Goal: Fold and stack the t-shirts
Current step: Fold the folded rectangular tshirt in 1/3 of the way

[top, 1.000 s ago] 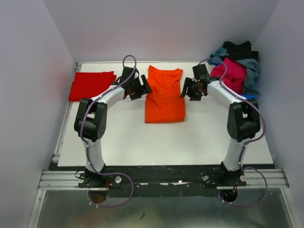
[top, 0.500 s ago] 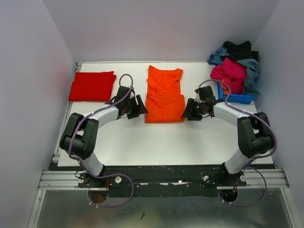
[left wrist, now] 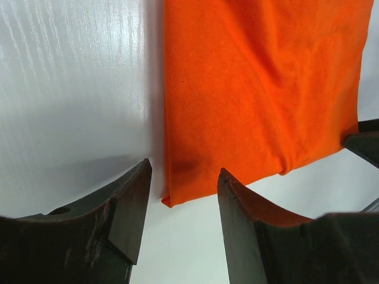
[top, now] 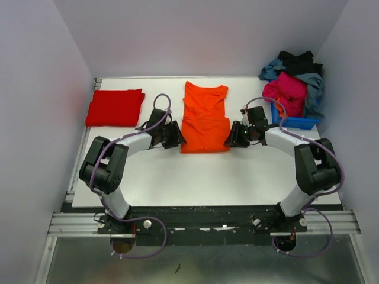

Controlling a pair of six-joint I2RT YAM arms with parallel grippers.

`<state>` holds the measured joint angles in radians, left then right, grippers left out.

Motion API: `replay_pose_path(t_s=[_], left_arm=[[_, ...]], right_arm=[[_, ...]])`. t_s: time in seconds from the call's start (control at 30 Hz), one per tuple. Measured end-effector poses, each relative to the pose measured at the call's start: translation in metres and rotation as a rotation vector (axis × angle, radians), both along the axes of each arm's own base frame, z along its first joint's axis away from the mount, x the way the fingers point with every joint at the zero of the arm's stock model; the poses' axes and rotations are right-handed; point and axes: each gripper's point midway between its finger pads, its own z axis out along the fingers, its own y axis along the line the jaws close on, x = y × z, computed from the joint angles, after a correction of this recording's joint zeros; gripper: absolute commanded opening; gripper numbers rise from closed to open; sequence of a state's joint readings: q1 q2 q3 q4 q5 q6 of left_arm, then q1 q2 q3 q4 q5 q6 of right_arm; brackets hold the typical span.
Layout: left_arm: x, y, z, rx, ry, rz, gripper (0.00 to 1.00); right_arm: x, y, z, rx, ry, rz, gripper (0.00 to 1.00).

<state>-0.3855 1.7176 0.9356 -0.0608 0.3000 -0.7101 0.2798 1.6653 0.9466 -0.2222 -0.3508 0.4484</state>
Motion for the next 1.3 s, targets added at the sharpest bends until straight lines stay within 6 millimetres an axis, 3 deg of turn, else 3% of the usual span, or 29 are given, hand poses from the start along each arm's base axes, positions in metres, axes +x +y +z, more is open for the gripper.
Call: replay_pose_path(t_s=[0.1, 0.2, 0.43, 0.57, 0.7, 0.83, 0.93, 1.0, 1.1, 1.17, 1.27, 1.3], left_arm=[[-0.001, -0.001, 0.0, -0.001, 0.001, -0.004, 0.58], [-0.004, -0.002, -0.003, -0.009, 0.003, -0.01, 0.52], [-0.013, -0.004, -0.016, -0.029, 0.041, -0.025, 0.19], [-0.015, -0.006, -0.018, -0.04, 0.04, -0.028, 0.0], [-0.015, -0.006, -0.018, -0.038, 0.037, -0.033, 0.0], [-0.017, -0.005, -0.018, -0.027, 0.039, -0.035, 0.0], [-0.019, -0.001, -0.017, -0.003, 0.036, -0.036, 0.0], [-0.02, -0.001, -0.014, 0.002, 0.031, -0.039, 0.0], [-0.021, 0.001, -0.013, 0.007, 0.03, -0.038, 0.0], [-0.021, 0.001, -0.012, 0.008, 0.027, -0.037, 0.0], [-0.024, 0.003, -0.009, 0.008, 0.021, -0.035, 0.31], [-0.025, 0.003, -0.009, 0.008, 0.021, -0.034, 0.36]], right_arm=[[-0.002, 0.002, -0.001, 0.01, 0.007, 0.008, 0.53], [-0.002, 0.004, 0.0, 0.023, 0.006, 0.017, 0.47], [-0.006, 0.01, 0.001, 0.059, 0.021, 0.032, 0.25], [-0.01, 0.008, -0.003, 0.054, 0.043, 0.018, 0.19], [-0.014, 0.004, -0.01, 0.032, 0.078, 0.002, 0.07], [-0.016, -0.007, -0.024, -0.045, 0.146, -0.037, 0.08], [-0.012, -0.014, -0.026, -0.098, 0.167, -0.061, 0.16], [-0.01, -0.017, -0.025, -0.117, 0.169, -0.068, 0.25], [-0.009, -0.023, -0.026, -0.155, 0.166, -0.084, 0.47], [-0.011, -0.028, -0.024, -0.173, 0.162, -0.095, 0.53], [-0.016, -0.031, -0.013, -0.172, 0.131, -0.099, 0.52], [-0.017, -0.031, -0.008, -0.164, 0.119, -0.099, 0.51]])
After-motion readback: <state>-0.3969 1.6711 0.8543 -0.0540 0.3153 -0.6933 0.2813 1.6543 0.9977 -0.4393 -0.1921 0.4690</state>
